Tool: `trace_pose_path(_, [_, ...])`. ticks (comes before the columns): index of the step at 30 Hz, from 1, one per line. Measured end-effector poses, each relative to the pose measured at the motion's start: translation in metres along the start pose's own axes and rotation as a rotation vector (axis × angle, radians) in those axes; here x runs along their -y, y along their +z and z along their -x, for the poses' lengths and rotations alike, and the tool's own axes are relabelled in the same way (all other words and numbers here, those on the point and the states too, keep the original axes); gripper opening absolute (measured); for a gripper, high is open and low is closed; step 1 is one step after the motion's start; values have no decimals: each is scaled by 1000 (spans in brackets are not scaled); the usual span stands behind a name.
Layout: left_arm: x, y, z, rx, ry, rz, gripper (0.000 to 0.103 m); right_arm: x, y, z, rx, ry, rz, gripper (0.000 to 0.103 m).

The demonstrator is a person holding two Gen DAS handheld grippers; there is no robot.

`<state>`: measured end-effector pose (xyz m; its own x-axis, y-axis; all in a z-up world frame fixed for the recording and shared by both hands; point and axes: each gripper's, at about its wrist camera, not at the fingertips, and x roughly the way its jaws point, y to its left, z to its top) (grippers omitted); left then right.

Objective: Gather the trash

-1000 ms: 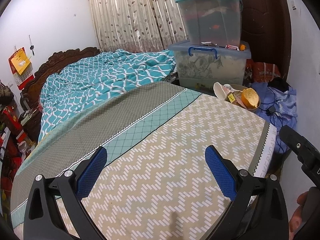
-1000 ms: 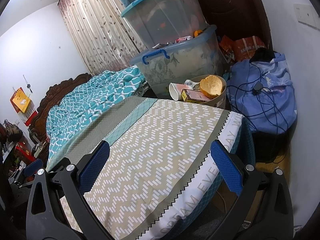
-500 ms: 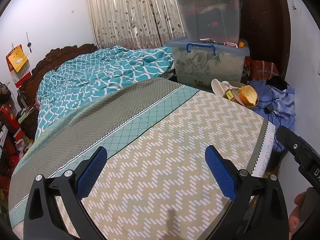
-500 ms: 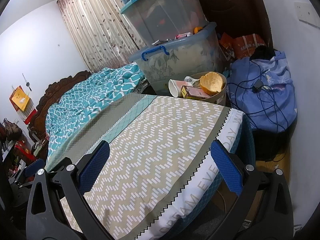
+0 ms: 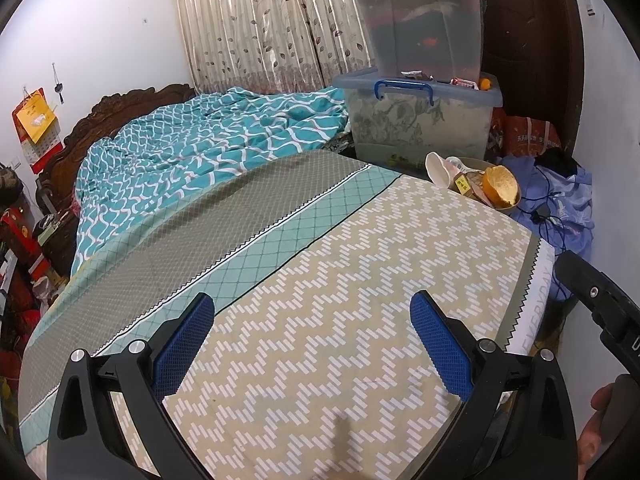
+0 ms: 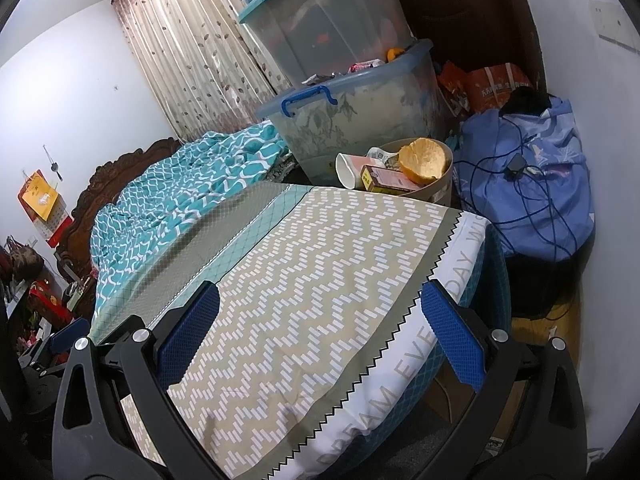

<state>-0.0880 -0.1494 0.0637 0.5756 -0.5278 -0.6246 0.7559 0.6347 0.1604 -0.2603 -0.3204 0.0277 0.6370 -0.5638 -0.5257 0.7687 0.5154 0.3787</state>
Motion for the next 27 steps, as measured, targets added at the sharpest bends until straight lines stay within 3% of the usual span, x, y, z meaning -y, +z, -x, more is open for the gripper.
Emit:
trace_pose_path(20, [-4,0,1,2,-13,3,94,0,-2,-2,5,-5,8,100])
trace_pose_path(27, [-9,-2,1,12,-109,39,94,-12,0,-3,10,-73,102,100])
